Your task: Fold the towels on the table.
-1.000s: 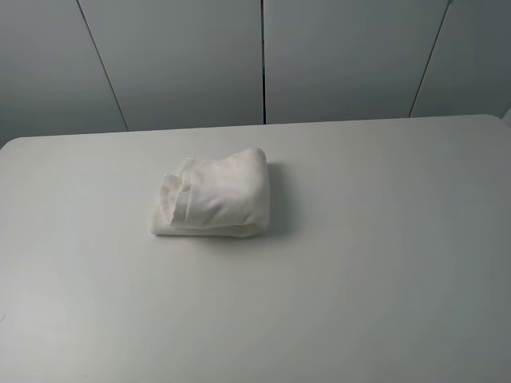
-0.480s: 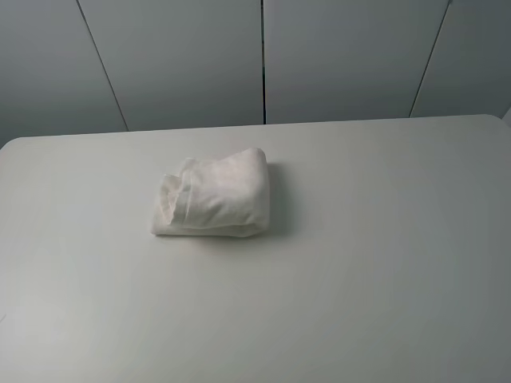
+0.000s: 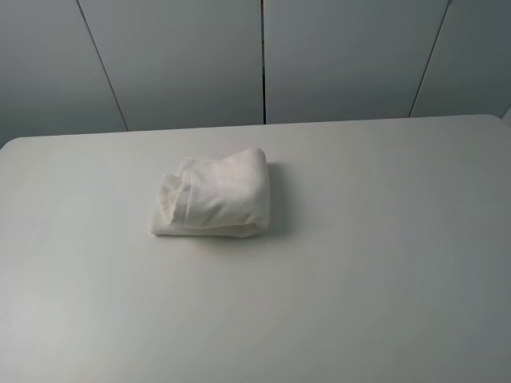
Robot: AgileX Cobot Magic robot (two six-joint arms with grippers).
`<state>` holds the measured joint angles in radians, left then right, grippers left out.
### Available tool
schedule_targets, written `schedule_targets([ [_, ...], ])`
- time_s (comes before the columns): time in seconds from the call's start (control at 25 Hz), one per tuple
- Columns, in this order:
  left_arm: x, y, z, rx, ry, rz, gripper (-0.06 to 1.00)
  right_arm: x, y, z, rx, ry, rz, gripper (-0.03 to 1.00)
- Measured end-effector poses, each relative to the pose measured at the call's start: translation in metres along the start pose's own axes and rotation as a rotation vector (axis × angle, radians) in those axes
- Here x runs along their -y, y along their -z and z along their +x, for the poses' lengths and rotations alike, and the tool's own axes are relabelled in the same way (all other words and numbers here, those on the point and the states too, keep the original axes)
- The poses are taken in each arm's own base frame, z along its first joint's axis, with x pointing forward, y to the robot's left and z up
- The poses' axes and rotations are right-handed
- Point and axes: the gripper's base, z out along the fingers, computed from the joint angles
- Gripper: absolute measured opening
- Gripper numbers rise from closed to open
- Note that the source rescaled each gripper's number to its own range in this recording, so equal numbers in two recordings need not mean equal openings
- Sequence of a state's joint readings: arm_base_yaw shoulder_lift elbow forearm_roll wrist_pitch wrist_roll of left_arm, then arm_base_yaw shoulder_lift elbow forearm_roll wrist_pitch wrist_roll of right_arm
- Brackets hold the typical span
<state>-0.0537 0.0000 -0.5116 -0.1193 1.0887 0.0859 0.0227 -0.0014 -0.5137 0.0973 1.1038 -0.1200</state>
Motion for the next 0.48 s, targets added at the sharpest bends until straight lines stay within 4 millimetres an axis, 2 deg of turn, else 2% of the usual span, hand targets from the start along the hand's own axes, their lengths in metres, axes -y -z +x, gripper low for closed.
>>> schedule_targets([
  [0.48,-0.0010,0.0000,0.0001,-0.001,0.003,-0.011,1.00,0.0000,0.0000,0.0000,0.000,0.000,0.000,1.00],
])
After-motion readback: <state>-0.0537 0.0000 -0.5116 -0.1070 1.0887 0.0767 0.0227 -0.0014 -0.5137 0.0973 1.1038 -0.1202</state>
